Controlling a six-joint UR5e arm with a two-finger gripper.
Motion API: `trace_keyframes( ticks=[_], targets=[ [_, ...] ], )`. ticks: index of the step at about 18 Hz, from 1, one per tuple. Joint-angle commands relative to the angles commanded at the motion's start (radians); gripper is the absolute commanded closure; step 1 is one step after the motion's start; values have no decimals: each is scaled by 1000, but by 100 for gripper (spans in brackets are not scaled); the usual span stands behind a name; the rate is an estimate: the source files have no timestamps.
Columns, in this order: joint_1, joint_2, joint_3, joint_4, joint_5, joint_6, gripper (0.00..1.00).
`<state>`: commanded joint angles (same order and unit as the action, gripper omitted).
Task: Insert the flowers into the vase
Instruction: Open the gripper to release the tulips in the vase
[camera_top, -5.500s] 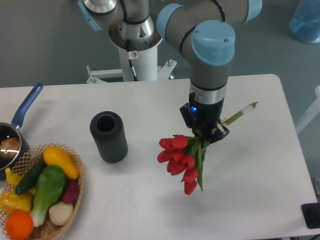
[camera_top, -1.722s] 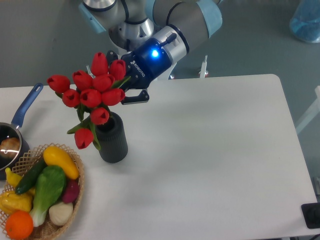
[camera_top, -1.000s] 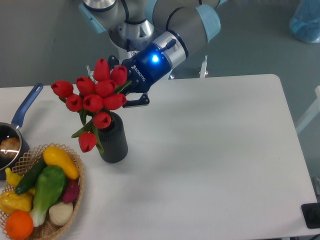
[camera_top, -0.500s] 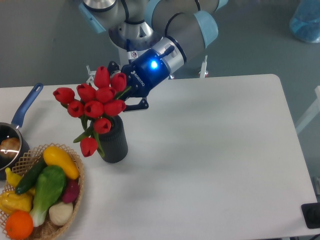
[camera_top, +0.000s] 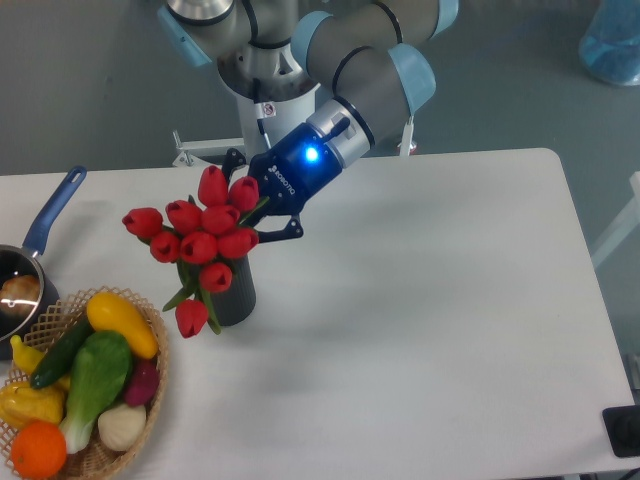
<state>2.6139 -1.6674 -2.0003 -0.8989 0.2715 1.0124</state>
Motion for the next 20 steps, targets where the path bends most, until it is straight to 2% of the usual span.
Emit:
trace_keyframes(
  ticks=[4,10,12,16,18,19,20],
  targets=[
    [0,0,-17,0,14,27,72],
    [-2,-2,-57,-2,38,106,58],
    [-2,-2,-58,-2,49,118,50],
    [-2,-2,-60,-2,51,124,38],
    [-2,-2,-60,-2,64,124,17],
    [-2,0,-64,-5,93,123,0],
    [-2,2,-69,-6,109,123,0]
  ],
)
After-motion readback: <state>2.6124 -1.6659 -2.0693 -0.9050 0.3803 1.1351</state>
